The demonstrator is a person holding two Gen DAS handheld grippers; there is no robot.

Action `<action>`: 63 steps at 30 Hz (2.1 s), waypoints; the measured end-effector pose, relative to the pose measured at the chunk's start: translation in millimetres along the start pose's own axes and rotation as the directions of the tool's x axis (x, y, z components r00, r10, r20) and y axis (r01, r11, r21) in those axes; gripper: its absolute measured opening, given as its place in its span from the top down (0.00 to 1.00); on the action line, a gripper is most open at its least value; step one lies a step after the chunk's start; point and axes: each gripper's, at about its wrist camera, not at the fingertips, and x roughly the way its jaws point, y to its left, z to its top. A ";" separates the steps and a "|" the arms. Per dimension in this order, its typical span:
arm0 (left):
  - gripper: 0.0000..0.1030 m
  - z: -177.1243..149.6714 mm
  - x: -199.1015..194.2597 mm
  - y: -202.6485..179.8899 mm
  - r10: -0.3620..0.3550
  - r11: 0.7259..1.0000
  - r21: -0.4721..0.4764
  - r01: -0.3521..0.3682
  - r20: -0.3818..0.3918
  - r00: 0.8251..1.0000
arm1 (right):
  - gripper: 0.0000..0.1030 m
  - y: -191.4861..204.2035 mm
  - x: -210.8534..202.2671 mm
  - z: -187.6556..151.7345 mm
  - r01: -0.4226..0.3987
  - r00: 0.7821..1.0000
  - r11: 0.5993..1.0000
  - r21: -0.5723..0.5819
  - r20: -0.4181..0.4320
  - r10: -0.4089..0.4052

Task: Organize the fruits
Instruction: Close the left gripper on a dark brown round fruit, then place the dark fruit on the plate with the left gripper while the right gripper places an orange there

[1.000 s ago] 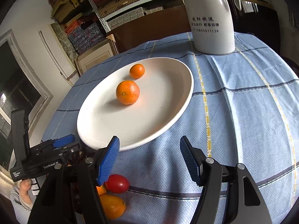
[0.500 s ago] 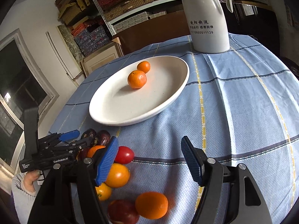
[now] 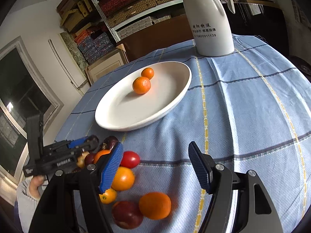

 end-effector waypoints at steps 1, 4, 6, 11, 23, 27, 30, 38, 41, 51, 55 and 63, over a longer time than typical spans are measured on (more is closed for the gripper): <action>0.60 -0.3 -1.3 4.1 0.021 1.000 -0.011 -0.021 0.004 1.000 | 0.32 -1.1 -1.6 -3.0 -0.001 1.000 1.000 -0.001 -0.002 0.001; 0.60 -2.0 -2.9 10.8 0.093 0.995 -0.030 -0.093 0.010 0.996 | 0.32 -3.5 -10.1 -17.5 -0.003 1.000 1.000 -0.018 -0.021 0.003; 0.60 -2.4 -2.0 16.0 0.134 0.990 -0.044 -0.134 0.004 0.991 | 0.32 -2.8 -15.3 -26.6 0.002 0.999 0.999 -0.042 -0.038 -0.004; 0.60 -3.5 -2.6 28.7 0.121 0.989 -0.090 -0.121 -0.006 0.993 | 0.38 3.9 -17.0 -41.0 -0.006 0.996 0.995 -0.095 -0.094 -0.003; 0.60 -6.0 -3.8 19.7 0.005 0.996 -0.087 -0.005 0.006 1.000 | 0.67 -18.8 -5.8 -39.9 -0.169 0.975 0.982 0.087 -0.134 0.180; 0.60 -7.0 -4.7 19.3 0.061 0.995 -0.078 -0.060 0.008 0.998 | 0.62 -7.7 -1.9 -41.4 -0.157 0.973 0.987 0.033 -0.169 0.160; 0.60 -6.0 -2.6 19.4 0.158 0.986 -0.061 -0.157 0.010 0.987 | 0.61 -1.5 -0.2 -43.7 -0.140 0.973 0.990 0.005 -0.186 0.139; 0.61 -5.5 -6.0 28.0 0.079 0.992 -0.098 -0.077 0.016 0.997 | 0.66 -10.9 -9.2 -41.6 -0.156 0.978 0.987 0.033 -0.135 0.159; 0.61 -4.6 -16.1 26.7 0.072 0.992 -0.106 -0.066 0.059 0.996 | 0.66 -16.8 -12.8 -39.7 -0.149 0.982 0.987 0.057 -0.106 0.154; 0.61 38.3 -31.5 -12.4 0.051 0.997 -0.060 -0.042 0.153 0.987 | 0.66 -3.1 -11.1 15.9 -0.116 0.993 0.993 0.031 -0.022 0.117; 0.61 57.8 -11.4 -30.3 0.075 0.997 -0.025 -0.073 0.143 0.987 | 0.66 18.8 19.5 58.3 -0.089 0.996 0.996 -0.007 0.006 0.089; 0.57 60.7 20.5 -25.3 0.062 0.998 -0.023 -0.060 0.086 0.994 | 0.64 38.1 71.3 64.5 -0.010 1.000 0.995 -0.100 -0.020 0.008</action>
